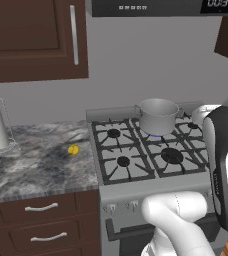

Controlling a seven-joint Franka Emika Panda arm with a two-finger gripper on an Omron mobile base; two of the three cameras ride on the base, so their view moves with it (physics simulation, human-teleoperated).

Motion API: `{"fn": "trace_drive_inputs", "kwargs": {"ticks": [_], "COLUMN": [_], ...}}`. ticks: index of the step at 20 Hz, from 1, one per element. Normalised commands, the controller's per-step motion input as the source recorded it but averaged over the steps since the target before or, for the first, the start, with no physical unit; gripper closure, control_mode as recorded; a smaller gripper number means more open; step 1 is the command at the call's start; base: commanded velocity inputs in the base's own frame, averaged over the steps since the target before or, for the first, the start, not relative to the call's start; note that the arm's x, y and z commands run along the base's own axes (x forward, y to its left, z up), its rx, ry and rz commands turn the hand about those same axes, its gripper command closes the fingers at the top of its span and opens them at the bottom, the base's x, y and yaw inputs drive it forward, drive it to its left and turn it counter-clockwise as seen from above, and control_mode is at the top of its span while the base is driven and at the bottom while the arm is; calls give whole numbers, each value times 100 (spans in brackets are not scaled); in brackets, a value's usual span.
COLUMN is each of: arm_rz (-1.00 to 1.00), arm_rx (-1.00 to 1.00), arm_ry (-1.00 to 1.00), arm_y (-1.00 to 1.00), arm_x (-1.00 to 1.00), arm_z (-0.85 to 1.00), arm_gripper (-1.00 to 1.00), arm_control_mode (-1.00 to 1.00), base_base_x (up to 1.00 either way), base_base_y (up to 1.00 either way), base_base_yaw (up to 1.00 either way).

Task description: Turn on the burner for the pot on the stove. Wait thirty seconds for the pot to heat up. Then add the lemon to the pot.

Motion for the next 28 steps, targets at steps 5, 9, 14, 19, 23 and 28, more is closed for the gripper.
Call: {"fn": "trace_drive_inputs", "kwargs": {"ticks": [5, 9, 14, 19, 23, 28], "arm_rz": [0, 0, 0, 0, 0, 0], "arm_rx": [0, 0, 0, 0, 0, 0], "arm_ry": [0, 0, 0, 0, 0, 0], "arm_y": [0, 0, 0, 8, 89, 100], "arm_x": [0, 0, 0, 0, 2, 0], "arm_z": [0, 0, 0, 0, -2, -8], "arm_gripper": [-100, -100, -100, -100, -100, -100], "arm_control_mode": [-100, -100, -100, -100, -100, -100], "base_base_x": [0, 0, 0, 0, 0, 0], "base_base_y": [0, 0, 0, 0, 0, 0], "base_base_yaw": [0, 0, 0, 0, 0, 0]}}
